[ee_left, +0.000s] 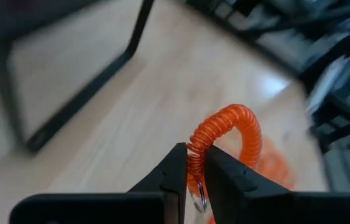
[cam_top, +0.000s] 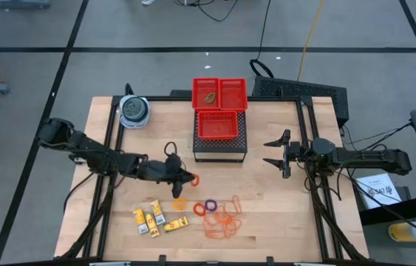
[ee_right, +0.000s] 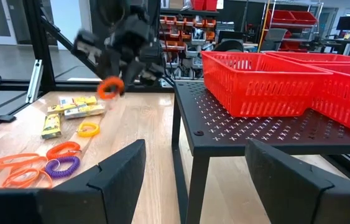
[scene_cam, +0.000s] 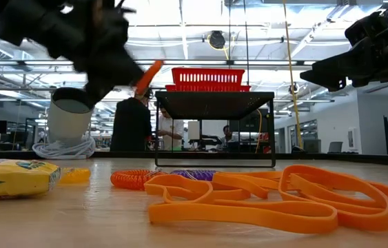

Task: Pick & Place Office Desk Supplies
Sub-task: Put the orange spring keychain in the top left red bin on the shelf

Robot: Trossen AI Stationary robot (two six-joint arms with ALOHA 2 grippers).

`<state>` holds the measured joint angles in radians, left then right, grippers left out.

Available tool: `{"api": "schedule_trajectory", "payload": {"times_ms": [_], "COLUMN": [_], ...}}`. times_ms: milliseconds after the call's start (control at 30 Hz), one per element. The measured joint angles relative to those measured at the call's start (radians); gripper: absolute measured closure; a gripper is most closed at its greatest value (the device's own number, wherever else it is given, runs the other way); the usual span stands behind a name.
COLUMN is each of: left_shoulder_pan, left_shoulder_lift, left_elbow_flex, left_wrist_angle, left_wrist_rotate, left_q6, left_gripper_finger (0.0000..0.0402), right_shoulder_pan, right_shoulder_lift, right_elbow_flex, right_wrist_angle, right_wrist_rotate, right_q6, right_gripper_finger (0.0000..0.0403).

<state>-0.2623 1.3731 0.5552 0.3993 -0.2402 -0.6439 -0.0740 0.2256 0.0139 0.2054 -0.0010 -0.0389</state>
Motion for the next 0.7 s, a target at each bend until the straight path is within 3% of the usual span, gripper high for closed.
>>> {"api": "schedule_trajectory", "payload": {"times_ms": [367,700], "left_shoulder_pan": [0.098,0.239], "left_shoulder_lift": [-0.001,-0.001], "left_elbow_flex": [0.001,0.001], "left_wrist_angle": [0.429,0.492], "left_wrist_rotate": [0.075,0.074], "left_q6": [0.326,0.441], "left_gripper_finger": [0.0350,0.0350], "right_shoulder_pan": [0.000,0.000], "right_shoulder_lift": [0.000,0.000], "right_elbow_flex": [0.000,0.000], "right_wrist_angle": [0.000,0.000], "right_wrist_rotate": [0.000,0.000], "right_q6": [0.000,0.000], "right_gripper_finger": [0.0136,0.0136]}}
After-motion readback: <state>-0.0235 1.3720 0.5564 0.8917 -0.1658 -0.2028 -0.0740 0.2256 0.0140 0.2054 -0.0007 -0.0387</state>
